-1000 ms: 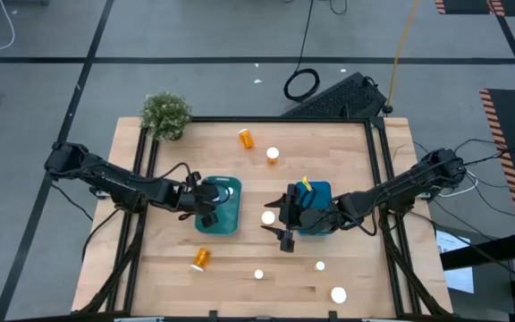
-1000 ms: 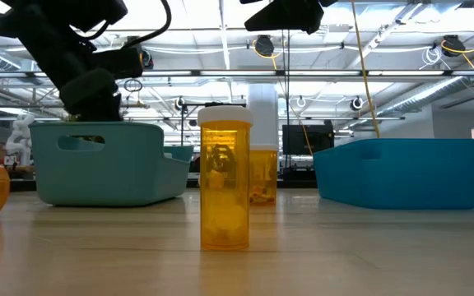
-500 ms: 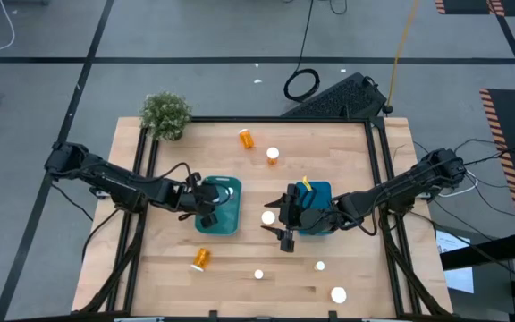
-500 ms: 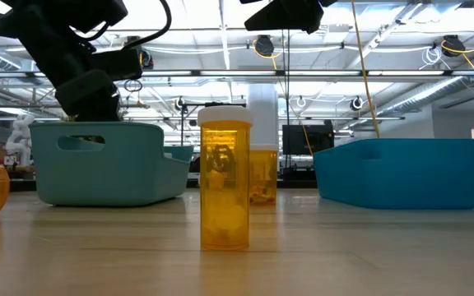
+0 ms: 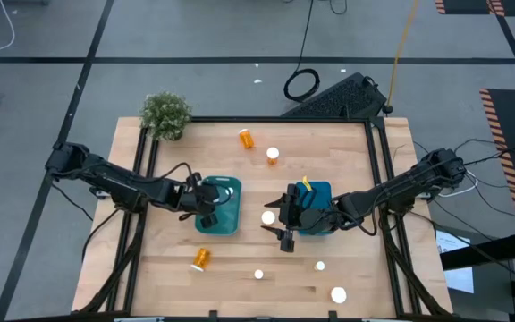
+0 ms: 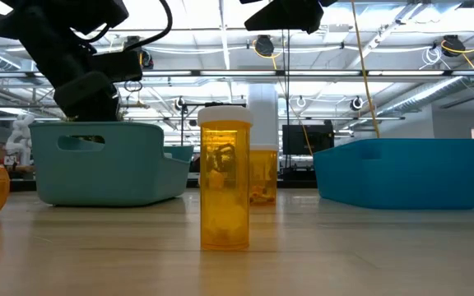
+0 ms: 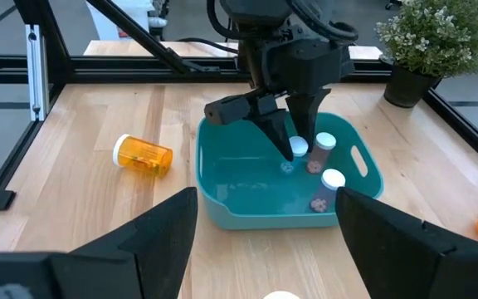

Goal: Pick and place medicine bottles into bin by pill shape (circle, oval)
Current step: Put the small blue pill bottle into the green bin

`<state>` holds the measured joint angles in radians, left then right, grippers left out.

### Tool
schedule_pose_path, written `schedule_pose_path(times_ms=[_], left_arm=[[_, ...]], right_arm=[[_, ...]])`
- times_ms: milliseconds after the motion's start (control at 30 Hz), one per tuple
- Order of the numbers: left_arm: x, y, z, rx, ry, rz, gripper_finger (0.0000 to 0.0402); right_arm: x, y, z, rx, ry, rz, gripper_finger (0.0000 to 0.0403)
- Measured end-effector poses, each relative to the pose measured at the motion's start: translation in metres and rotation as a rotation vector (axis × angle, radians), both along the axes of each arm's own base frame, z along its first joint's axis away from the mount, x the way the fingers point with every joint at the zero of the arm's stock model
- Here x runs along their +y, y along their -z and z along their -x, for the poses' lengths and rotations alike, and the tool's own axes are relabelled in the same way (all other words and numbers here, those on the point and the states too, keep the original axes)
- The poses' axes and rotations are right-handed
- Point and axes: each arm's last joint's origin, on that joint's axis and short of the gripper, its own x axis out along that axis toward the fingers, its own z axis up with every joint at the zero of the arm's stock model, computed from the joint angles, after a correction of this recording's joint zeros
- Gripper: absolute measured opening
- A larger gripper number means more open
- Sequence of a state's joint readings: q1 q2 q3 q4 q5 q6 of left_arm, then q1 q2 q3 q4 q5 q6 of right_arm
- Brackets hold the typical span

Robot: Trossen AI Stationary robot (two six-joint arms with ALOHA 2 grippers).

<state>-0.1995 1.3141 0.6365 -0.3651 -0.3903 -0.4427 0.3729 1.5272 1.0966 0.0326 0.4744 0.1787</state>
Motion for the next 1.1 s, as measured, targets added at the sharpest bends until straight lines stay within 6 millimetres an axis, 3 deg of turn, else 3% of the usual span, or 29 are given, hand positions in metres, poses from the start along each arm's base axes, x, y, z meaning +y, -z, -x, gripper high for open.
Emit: schedule_pose_path(times_ms=[433,900,1100], left_arm=[[0.0006,0.0019,-0.0003,0.013,-0.001,-0.005,0.0134],[0.0006,0.002,-0.0002,0.018,0.01,-0.012,0.017],[-0.0005,-0.006,-0.0054,0.001,0.035,-0.017,0.0171]], right_arm=[[0.0,0.0,0.0,0.0,0.0,0.0,0.0279],[0.0,0.0,0.0,0.0,0.0,0.0,0.0279],[0.0,0.0,0.0,0.001,-0.003,0.007,0.0279]])
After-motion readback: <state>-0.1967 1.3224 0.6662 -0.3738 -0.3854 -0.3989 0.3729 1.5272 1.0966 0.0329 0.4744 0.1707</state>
